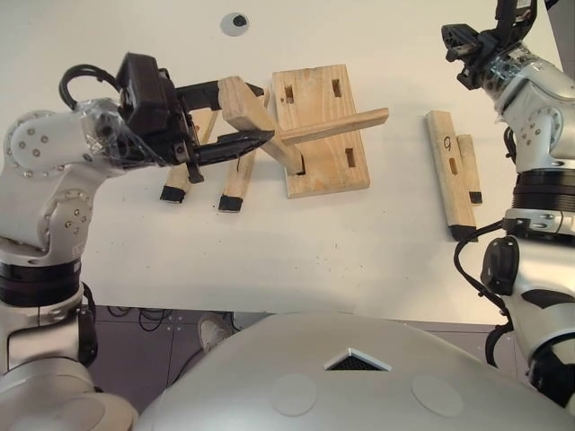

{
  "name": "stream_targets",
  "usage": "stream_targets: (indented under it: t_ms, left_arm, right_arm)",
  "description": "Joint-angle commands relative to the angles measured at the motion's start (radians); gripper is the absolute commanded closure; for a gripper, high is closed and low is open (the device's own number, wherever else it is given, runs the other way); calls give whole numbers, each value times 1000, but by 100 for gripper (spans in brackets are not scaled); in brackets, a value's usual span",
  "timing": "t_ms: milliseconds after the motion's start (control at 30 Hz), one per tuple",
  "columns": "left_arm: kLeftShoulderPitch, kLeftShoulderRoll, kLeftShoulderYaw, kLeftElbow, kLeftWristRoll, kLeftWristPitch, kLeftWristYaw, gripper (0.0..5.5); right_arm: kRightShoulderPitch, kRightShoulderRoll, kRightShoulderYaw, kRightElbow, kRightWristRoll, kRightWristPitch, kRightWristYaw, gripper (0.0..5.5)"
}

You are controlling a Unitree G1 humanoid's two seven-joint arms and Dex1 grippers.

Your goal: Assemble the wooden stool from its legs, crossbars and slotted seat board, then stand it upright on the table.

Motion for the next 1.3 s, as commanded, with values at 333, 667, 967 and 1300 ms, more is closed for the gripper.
stream_targets:
  t_ms: [333, 667, 967, 1300]
  left_arm:
    - [-525, 43, -271, 249, 203, 312, -106, 349]
    - [-829, -52, -436, 471, 348, 391, -237, 349]
    - [-668, -63, -479, 397, 410, 330, -255, 349]
    - [-746, -81, -422, 587, 446, 329, -273, 349]
  right_arm:
    - [79, 75, -34, -61, 12, -6, -64, 550]
    - [112, 122, -36, -64, 7, -29, -92, 550]
    - [121, 128, -45, -54, 3, -39, -94, 550]
    - [119, 115, -41, -40, -4, -35, -80, 550]
